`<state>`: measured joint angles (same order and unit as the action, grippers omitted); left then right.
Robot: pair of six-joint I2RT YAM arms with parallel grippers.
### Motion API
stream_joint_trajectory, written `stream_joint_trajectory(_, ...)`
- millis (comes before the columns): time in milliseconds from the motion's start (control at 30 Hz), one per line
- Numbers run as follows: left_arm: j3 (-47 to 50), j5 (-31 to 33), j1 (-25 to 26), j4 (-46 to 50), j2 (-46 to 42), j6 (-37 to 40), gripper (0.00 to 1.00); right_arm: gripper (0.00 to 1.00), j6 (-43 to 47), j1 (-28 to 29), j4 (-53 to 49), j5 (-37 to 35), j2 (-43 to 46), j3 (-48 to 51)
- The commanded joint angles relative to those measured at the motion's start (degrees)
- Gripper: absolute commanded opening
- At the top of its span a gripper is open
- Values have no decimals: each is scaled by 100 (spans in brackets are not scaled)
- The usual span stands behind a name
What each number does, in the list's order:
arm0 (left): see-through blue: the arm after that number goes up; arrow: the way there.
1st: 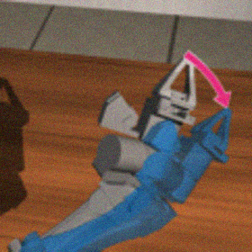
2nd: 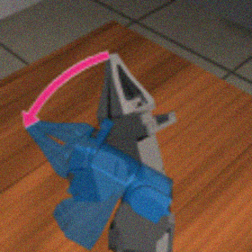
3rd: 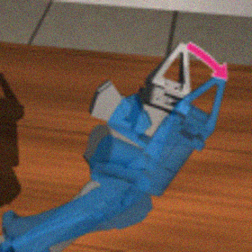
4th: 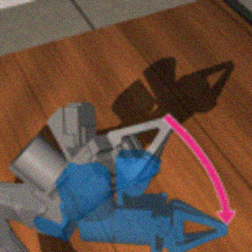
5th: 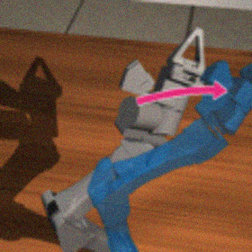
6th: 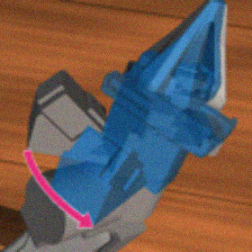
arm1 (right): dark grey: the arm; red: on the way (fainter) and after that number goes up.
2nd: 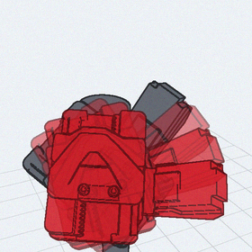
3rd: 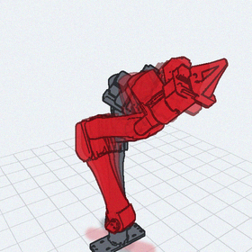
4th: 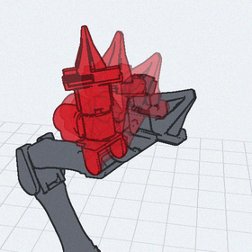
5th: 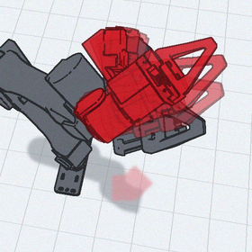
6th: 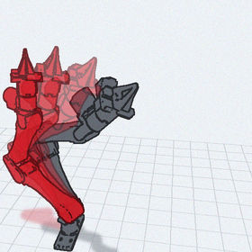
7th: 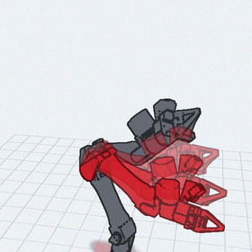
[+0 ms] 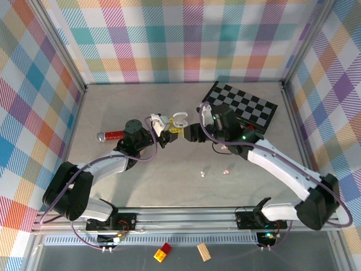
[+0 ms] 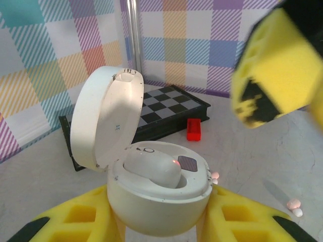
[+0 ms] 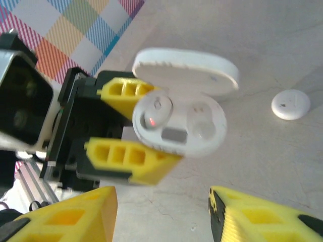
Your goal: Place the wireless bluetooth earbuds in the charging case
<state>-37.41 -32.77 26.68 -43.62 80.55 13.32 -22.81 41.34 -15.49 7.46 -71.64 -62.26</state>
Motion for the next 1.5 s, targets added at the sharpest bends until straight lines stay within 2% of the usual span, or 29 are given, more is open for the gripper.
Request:
stream_joint_trajectory(0,-67,-286,-233,-609,-64,-444,33,51,120,23,229,-458,480,480)
stream_joint_trajectory(133,-21,-437,-418,-992,-67,-799,33,52,-493,-122,-77,-966,866,1258)
stream_joint_trajectory(433,5,-541,-529,-1186,-120,-1045,33,52,-2312,-276,449,168,871,2680)
stream_joint_trajectory(733,23,-541,-532,-984,-333,-971,33,54,-1897,-276,538,656,-334,2474)
stream_joint_trajectory(1033,111,-545,-536,-825,-558,-902,34,54,-1494,-276,670,706,-1150,2289)
stream_joint_trajectory(1467,128,-557,-532,-790,-627,-893,34,55,-1320,-15,326,800,-1329,2264)
